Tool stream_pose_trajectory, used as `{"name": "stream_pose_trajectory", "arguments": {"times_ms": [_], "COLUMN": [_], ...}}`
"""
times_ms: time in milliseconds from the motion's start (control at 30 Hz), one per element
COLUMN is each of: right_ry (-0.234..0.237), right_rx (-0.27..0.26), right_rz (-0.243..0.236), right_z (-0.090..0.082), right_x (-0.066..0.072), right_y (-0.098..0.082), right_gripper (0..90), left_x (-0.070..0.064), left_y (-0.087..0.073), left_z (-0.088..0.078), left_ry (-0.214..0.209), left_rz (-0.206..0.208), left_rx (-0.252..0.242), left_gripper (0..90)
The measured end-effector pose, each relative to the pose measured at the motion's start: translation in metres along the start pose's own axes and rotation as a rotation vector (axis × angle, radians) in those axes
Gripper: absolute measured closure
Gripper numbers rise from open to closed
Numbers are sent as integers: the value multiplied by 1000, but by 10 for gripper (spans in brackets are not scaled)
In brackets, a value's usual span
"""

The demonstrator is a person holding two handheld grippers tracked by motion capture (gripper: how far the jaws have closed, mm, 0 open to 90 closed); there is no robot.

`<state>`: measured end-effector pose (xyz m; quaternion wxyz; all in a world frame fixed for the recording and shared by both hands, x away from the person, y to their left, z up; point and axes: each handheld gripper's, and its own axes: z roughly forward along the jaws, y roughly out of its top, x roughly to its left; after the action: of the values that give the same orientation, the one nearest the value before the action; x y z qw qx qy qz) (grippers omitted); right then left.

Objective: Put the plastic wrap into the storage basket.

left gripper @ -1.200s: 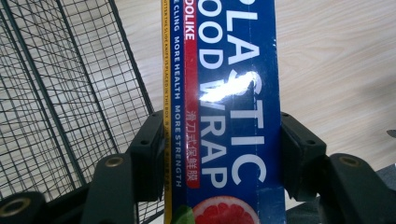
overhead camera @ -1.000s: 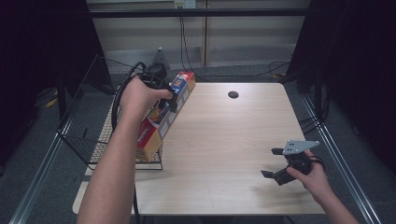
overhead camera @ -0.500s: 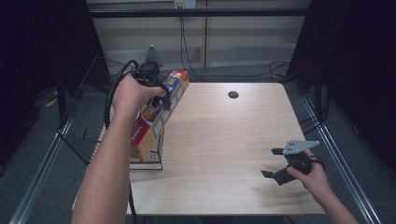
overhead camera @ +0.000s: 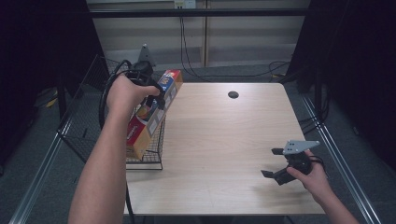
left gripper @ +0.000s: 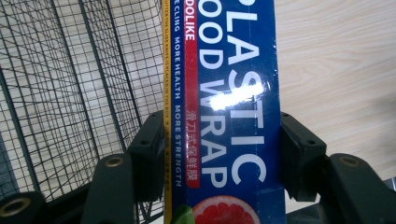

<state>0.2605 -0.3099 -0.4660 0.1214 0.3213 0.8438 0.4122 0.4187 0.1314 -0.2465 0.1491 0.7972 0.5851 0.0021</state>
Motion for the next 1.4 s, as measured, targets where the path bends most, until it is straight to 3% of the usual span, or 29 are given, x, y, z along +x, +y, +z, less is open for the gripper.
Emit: {"name": "stream_pose_trajectory", "arguments": {"times_ms": [1400], "right_ry": [0], "right_rx": [7], "right_rz": [-3], "right_z": [1], "right_x": [0], "right_y": [0], "right_gripper": [21], "left_x": [40], "left_y": [-11], "left_z": [-22], "left_ry": [54], "left_rz": [-83], "left_rx": [-36], "left_gripper": [433]}}
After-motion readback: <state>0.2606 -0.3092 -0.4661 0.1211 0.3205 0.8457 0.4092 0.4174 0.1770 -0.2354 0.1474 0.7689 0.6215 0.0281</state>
